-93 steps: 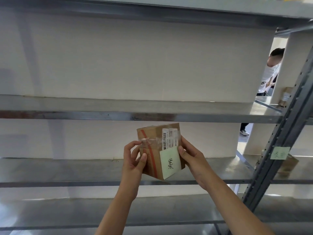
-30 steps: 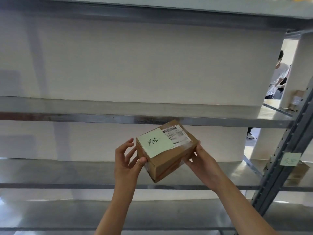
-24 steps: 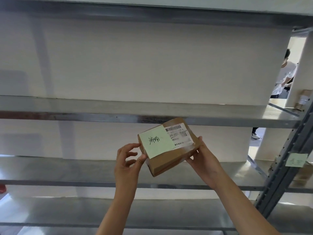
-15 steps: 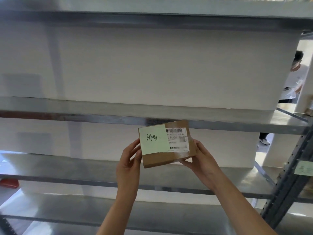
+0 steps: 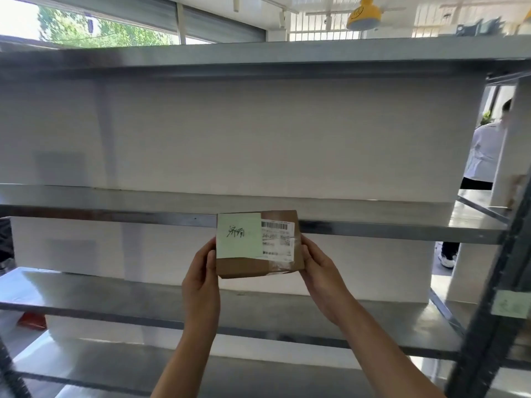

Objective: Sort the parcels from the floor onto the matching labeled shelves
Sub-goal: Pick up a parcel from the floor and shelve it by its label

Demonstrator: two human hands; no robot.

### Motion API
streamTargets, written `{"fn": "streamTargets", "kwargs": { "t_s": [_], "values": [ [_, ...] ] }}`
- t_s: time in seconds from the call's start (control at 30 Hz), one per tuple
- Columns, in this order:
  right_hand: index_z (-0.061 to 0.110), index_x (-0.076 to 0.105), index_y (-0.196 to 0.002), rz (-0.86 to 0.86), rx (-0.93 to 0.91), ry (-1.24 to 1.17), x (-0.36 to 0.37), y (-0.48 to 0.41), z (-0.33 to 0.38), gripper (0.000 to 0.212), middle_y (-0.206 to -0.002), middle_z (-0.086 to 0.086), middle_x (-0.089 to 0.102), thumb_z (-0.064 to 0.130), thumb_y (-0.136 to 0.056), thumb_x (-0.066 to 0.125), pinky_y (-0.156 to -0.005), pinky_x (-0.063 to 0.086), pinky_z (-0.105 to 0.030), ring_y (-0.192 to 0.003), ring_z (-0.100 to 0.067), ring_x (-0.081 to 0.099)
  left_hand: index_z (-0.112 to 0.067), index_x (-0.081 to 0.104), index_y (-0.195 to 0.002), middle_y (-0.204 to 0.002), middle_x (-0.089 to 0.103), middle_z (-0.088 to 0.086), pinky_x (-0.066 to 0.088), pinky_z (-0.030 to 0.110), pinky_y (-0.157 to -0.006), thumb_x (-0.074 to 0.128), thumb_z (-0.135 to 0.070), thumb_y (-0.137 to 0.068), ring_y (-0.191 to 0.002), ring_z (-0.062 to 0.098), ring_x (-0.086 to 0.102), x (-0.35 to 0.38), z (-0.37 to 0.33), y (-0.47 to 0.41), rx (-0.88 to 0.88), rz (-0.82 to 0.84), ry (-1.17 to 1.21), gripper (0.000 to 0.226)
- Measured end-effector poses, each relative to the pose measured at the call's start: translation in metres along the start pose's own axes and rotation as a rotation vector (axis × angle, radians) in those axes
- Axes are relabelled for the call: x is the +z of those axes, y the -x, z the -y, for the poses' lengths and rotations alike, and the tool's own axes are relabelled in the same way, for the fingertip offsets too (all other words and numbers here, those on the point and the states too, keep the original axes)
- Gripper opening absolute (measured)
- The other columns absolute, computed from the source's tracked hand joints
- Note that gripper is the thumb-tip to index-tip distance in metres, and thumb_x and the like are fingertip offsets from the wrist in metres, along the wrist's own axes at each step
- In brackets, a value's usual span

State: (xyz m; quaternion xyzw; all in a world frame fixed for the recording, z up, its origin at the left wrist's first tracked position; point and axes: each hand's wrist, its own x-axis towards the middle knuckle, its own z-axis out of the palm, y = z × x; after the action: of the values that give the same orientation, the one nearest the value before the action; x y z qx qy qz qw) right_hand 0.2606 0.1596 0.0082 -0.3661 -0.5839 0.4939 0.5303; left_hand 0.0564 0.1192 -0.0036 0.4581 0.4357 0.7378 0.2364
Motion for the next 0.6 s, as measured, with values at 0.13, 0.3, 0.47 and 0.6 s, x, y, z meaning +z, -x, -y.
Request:
{"fn": "streamTargets", "kwargs": {
  "t_s": [0.13, 0.3, 0.47, 0.6],
  "values": [
    [0.051, 0.049, -0.143, 0.036, -0.08, -0.063, -0.006, 0.002, 0.007, 0.043, -0.148, 0.017, 0.056, 0.041, -0.101, 0.051, -0.121, 0.035, -0.047, -0.142, -0.01, 0.047, -0.025, 0.064, -0.131, -0.127, 0.07, -0.003, 0.05, 0.042, -0.105, 0.044, -0.021, -0.107, -0.123, 0.016, 0.061, 0.005, 0.004, 0.009, -0.022, -0.02, -0.006, 0.032],
    [0.052, 0.056, -0.134, 0.059, -0.056, -0.113, -0.007, 0.017, 0.008, 0.041, -0.139, 0.014, 0.065, 0.047, -0.095, 0.047, -0.121, 0.036, -0.044, -0.135, -0.01, 0.054, -0.029, 0.063, -0.13, -0.128, 0.069, -0.004, 0.05, 0.04, -0.104, 0.044, -0.025, -0.107, -0.124, 0.016, 0.06, 0.005, -0.002, 0.026, -0.045, -0.028, -0.039, 0.031],
    [0.054, 0.054, -0.134, 0.067, -0.039, -0.116, -0.002, 0.024, -0.003, 0.042, -0.139, 0.013, 0.064, 0.05, -0.093, 0.046, -0.118, 0.04, -0.046, -0.135, -0.012, 0.055, -0.033, 0.063, -0.126, -0.121, 0.07, -0.012, 0.049, 0.026, -0.097, 0.043, -0.023, -0.107, -0.116, 0.003, 0.062, -0.002, -0.01, 0.04, -0.033, -0.048, -0.085, 0.029],
    [0.052, 0.054, -0.136, 0.13, 0.004, -0.115, 0.016, 0.019, -0.01, 0.044, -0.139, 0.014, 0.064, 0.051, -0.093, 0.044, -0.119, 0.039, -0.048, -0.136, -0.013, 0.054, -0.028, 0.064, -0.129, -0.122, 0.07, -0.009, 0.047, 0.02, -0.091, 0.045, -0.021, -0.107, -0.115, 0.005, 0.062, -0.02, -0.008, 0.049, -0.038, -0.13, -0.127, 0.03]
  ]
}}
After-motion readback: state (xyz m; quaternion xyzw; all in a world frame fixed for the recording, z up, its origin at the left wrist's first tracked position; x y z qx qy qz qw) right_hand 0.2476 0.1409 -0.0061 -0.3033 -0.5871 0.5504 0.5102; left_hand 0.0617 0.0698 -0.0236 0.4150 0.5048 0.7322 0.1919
